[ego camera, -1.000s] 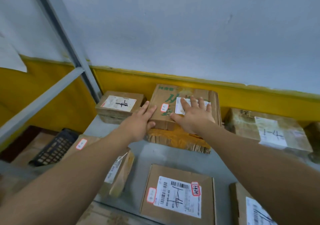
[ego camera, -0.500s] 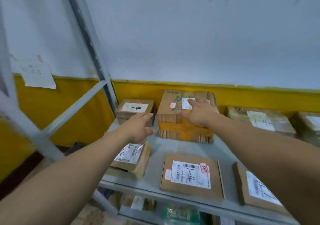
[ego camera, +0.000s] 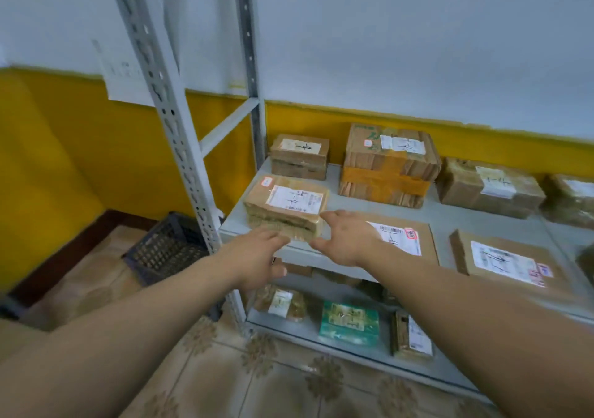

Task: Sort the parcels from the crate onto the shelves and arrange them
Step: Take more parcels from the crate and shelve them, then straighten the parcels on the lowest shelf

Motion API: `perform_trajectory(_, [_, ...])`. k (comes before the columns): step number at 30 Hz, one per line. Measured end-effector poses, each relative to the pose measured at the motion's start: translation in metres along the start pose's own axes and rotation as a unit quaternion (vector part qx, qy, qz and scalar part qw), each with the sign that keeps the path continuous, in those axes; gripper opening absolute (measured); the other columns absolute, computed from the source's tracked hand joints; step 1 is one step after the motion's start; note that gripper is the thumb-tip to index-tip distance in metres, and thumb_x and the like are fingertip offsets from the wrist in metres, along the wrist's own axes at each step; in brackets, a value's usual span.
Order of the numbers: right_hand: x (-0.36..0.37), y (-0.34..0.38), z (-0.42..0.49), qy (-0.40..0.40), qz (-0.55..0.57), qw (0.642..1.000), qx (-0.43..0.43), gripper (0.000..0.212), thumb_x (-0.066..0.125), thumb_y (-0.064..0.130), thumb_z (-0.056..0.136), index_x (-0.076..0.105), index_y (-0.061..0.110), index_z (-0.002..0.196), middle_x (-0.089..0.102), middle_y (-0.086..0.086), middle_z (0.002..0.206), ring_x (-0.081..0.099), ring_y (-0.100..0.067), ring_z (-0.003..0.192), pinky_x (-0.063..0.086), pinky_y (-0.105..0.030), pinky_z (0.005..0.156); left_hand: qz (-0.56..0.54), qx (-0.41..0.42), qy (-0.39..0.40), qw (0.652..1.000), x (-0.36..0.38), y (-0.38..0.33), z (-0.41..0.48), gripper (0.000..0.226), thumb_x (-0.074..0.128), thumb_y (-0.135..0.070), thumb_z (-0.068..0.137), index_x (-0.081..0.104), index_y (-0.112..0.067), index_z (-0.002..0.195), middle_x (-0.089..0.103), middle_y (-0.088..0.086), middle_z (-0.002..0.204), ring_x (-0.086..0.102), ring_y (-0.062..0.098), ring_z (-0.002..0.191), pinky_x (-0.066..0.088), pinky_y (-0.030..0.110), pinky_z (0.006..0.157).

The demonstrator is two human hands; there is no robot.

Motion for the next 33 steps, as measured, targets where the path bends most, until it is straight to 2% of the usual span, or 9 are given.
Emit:
perform_trajectory(3, [0.033,0.028,-0.012,0.032,0.001,0.999,-0.024,0.071,0.046,0.059,0.096,0.026,0.024,0.154,0.035,-0.008,0.155,0.036,-0.030,0.139,0.036,-0.045,0.111,-0.018,-0.013,0.022,0.999,0.032,0.019,-0.021,0.066,0.049,-0.047,0.096,0.022,-0.024,0.153,0.028,0.000,0.156,0.026,0.021,0.141,0.029,0.039,0.114])
perform_trajectory(8, [0.095,0.041,-0.016,0.101,-0.003,0.993,-0.060,0.070,0.045,0.059,0.097,0.025,0.025,0.155,0.036,-0.007,0.154,0.035,-0.029,0.139,0.035,-0.043,0.112,-0.044,-0.057,0.064,0.995,0.095,0.042,-0.034,0.067,0.045,-0.048,0.098,0.020,-0.020,0.154,0.026,0.003,0.157,0.022,0.023,0.144,0.026,0.038,0.116])
perform_trajectory(12, [0.144,0.020,-0.008,0.155,-0.011,0.987,-0.048,0.070,0.046,0.058,0.096,0.028,0.023,0.154,0.036,-0.008,0.155,0.037,-0.029,0.139,0.036,-0.043,0.111,-0.074,-0.092,0.098,0.988,0.142,0.048,-0.028,0.063,0.046,-0.045,0.098,0.026,-0.021,0.152,0.028,0.002,0.156,0.024,0.023,0.143,0.028,0.041,0.114])
perform_trajectory(17, [0.188,-0.018,0.002,0.199,0.007,0.979,-0.035,0.063,0.051,0.053,0.097,0.036,0.021,0.149,0.045,-0.008,0.146,0.047,-0.026,0.130,0.041,-0.039,0.104,-0.093,-0.135,0.123,0.979,0.188,0.055,-0.003,0.066,0.049,-0.047,0.096,0.022,-0.027,0.154,0.025,0.002,0.159,0.026,0.026,0.143,0.030,0.044,0.114])
perform_trajectory(21, [0.227,-0.052,0.023,0.226,0.008,0.974,-0.018,0.061,0.052,0.051,0.097,0.037,0.017,0.146,0.051,-0.010,0.139,0.053,-0.026,0.122,0.043,-0.037,0.098,-0.108,-0.151,0.135,0.973,0.221,0.059,0.032,0.067,0.049,-0.047,0.097,0.023,-0.024,0.154,0.024,0.004,0.159,0.023,0.026,0.145,0.028,0.044,0.115])
perform_trajectory(26, [0.284,-0.091,0.068,0.227,0.003,0.974,0.011,0.066,0.050,0.052,0.098,0.034,0.013,0.150,0.047,-0.016,0.144,0.049,-0.033,0.128,0.042,-0.038,0.103,-0.123,-0.165,0.133,0.970,0.275,0.073,0.085,0.068,0.051,-0.045,0.096,0.022,-0.021,0.153,0.026,0.006,0.158,0.027,0.026,0.144,0.029,0.042,0.115])
perform_trajectory(29, [0.327,-0.108,0.109,0.206,0.016,0.978,0.023,0.063,0.053,0.050,0.097,0.040,0.012,0.146,0.053,-0.018,0.139,0.054,-0.033,0.123,0.046,-0.043,0.102,-0.132,-0.168,0.117,0.970,0.312,0.091,0.122,0.067,0.052,-0.043,0.097,0.024,-0.019,0.153,0.029,0.007,0.157,0.030,0.026,0.142,0.030,0.039,0.114])
perform_trajectory(33, [0.399,-0.125,0.164,0.184,0.035,0.982,0.038,0.070,0.053,0.055,0.096,0.035,0.014,0.150,0.044,-0.016,0.146,0.047,-0.034,0.130,0.044,-0.045,0.104,-0.163,-0.189,0.074,0.966,0.374,0.126,0.170,0.066,0.053,-0.042,0.096,0.027,-0.021,0.152,0.028,0.006,0.157,0.030,0.026,0.142,0.029,0.037,0.114])
Point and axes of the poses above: each hand's wrist, its own z-axis towards the middle knuckle, its own x-axis out of the palm, y = z × x, the point moved 9 cm from there along z, towards the middle knuckle
